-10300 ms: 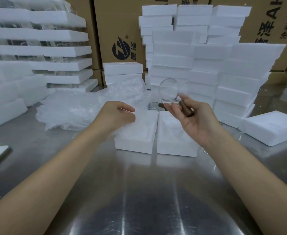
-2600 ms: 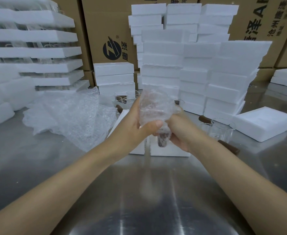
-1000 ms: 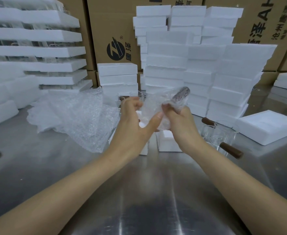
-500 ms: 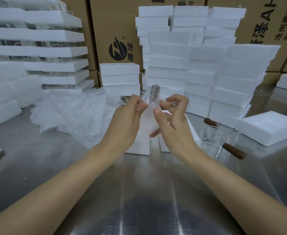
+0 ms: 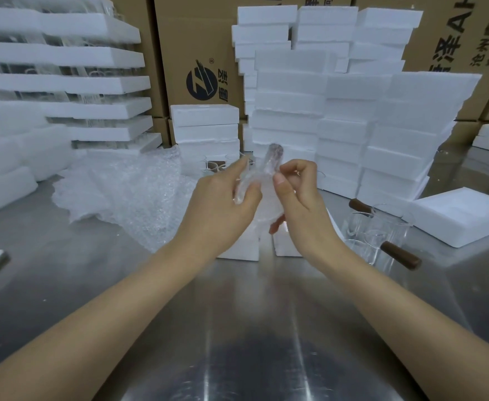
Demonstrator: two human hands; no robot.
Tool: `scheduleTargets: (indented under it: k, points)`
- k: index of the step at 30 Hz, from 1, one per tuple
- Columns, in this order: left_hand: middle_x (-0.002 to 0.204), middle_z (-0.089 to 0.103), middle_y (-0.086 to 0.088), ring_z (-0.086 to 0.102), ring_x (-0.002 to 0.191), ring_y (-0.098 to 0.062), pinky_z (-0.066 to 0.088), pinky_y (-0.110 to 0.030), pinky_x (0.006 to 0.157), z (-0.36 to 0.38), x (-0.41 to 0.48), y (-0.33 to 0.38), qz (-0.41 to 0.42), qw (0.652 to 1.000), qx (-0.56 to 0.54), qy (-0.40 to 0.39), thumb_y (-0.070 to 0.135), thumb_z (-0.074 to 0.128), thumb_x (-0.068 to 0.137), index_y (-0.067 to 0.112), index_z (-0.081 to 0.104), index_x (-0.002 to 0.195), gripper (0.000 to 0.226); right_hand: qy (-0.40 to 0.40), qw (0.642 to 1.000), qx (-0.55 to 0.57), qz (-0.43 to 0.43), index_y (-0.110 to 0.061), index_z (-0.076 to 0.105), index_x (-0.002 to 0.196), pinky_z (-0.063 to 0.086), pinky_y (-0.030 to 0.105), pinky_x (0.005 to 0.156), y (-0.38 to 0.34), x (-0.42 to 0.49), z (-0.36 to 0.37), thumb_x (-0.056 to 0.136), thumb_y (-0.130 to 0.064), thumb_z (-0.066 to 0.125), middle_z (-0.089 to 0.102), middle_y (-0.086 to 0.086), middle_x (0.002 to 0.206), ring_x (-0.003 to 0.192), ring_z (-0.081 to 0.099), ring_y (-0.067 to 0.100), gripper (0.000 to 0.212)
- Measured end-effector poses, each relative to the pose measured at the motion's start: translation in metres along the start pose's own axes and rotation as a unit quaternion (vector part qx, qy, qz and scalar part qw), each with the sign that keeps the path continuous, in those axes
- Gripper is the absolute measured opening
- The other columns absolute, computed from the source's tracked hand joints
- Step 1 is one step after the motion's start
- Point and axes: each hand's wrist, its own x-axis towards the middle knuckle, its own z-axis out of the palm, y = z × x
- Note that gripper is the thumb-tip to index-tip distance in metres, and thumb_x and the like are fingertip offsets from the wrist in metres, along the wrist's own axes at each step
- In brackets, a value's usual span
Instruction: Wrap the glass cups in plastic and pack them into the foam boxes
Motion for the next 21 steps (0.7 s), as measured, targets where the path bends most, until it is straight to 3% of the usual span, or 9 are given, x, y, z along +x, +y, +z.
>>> scheduleTargets:
  k: [2,4,7,10,13,16,18,19,21]
  points:
    - [0.06,0.051,0.012,0.052,0.06,0.005,0.036,-0.012,0.055,0.002,0.0,-0.003,-0.015,0.999,-0.003,-0.044,0.024,0.047,0.099,0.028,0.067,0.106,0.022,-0.012,1.0,0.008,-0.011,-0.032,0.036,0.099,0.053,0.033,0.048,0.0,0.0,0.0,0.1,-0.027,0.044,0.055,-0.007,0.105,0.058,0.056,0.02,0.01]
    - [0.056,0.05,0.008,0.05,0.057,-0.003,0.036,-0.015,0.051,0.002,-0.002,-0.003,-0.007,0.999,0.006,-0.054,0.022,0.044,0.1,0.037,0.057,0.078,0.03,-0.032,0.999,0.002,-0.028,-0.034,0.036,0.101,0.052,0.03,0.046,0.002,-0.001,0.001,0.097,-0.03,0.048,0.055,-0.012,0.104,0.068,0.057,0.014,0.013]
    - [0.051,0.048,0.008,0.05,0.053,-0.003,0.035,-0.012,0.049,0.001,-0.001,-0.006,-0.017,0.998,0.04,-0.039,0.015,0.047,0.097,0.039,0.044,0.063,0.042,-0.075,0.997,-0.004,-0.032,-0.041,0.034,0.1,0.051,0.024,0.047,0.005,-0.002,0.001,0.092,-0.034,0.053,0.054,-0.017,0.108,0.079,0.059,0.008,0.022]
    - [0.045,0.042,0.01,0.046,0.045,-0.007,0.032,-0.013,0.048,0.0,0.001,-0.006,-0.012,0.996,0.093,0.003,0.006,0.05,0.087,0.032,0.038,0.051,0.046,-0.112,0.989,-0.068,-0.065,-0.05,0.029,0.097,0.055,0.032,0.051,0.007,-0.001,0.001,0.092,-0.039,0.05,0.047,-0.034,0.103,0.08,0.058,0.01,0.025]
    - [0.047,0.045,0.004,0.045,0.047,-0.014,0.032,-0.022,0.047,0.0,0.0,-0.01,-0.021,0.992,0.12,0.025,0.005,0.051,0.081,0.019,0.048,0.055,0.03,-0.126,0.983,-0.108,-0.082,-0.048,0.026,0.099,0.054,0.03,0.063,0.01,-0.003,0.003,0.092,-0.042,0.047,0.043,-0.036,0.106,0.078,0.058,0.005,0.023]
    - [0.054,0.048,-0.002,0.048,0.056,-0.03,0.035,-0.035,0.051,0.002,-0.002,-0.009,-0.006,0.987,0.156,0.031,0.008,0.055,0.082,0.013,0.047,0.068,0.017,-0.104,0.989,-0.092,-0.061,-0.045,0.025,0.102,0.053,0.034,0.076,0.013,-0.005,0.007,0.093,-0.032,0.049,0.05,-0.017,0.116,0.097,0.057,0.001,0.029]
    - [0.059,0.051,0.004,0.048,0.057,-0.026,0.034,-0.034,0.052,0.004,-0.004,-0.006,0.017,0.988,0.149,0.034,0.01,0.058,0.083,0.018,0.043,0.076,0.018,-0.071,0.993,-0.078,-0.049,-0.043,0.024,0.106,0.054,0.031,0.073,0.014,-0.004,0.009,0.094,-0.023,0.05,0.055,-0.012,0.117,0.097,0.057,-0.003,0.035]
    - [0.067,0.059,0.005,0.051,0.06,-0.024,0.037,-0.034,0.054,0.005,-0.004,-0.005,0.024,0.991,0.129,0.032,0.011,0.059,0.082,0.02,0.043,0.079,0.019,-0.058,0.994,-0.081,-0.04,-0.039,0.025,0.111,0.053,0.023,0.07,0.015,-0.004,0.009,0.095,-0.02,0.049,0.057,-0.012,0.115,0.094,0.057,-0.007,0.035]
    - [0.099,0.07,0.005,0.063,0.078,-0.021,0.05,-0.038,0.066,0.005,-0.005,-0.002,0.037,0.996,0.079,0.022,0.014,0.06,0.082,0.02,0.052,0.088,0.011,-0.048,0.993,-0.109,-0.011,-0.021,0.038,0.115,0.042,0.009,0.059,0.018,-0.002,0.007,0.096,-0.017,0.046,0.063,-0.01,0.1,0.076,0.057,-0.009,0.021]
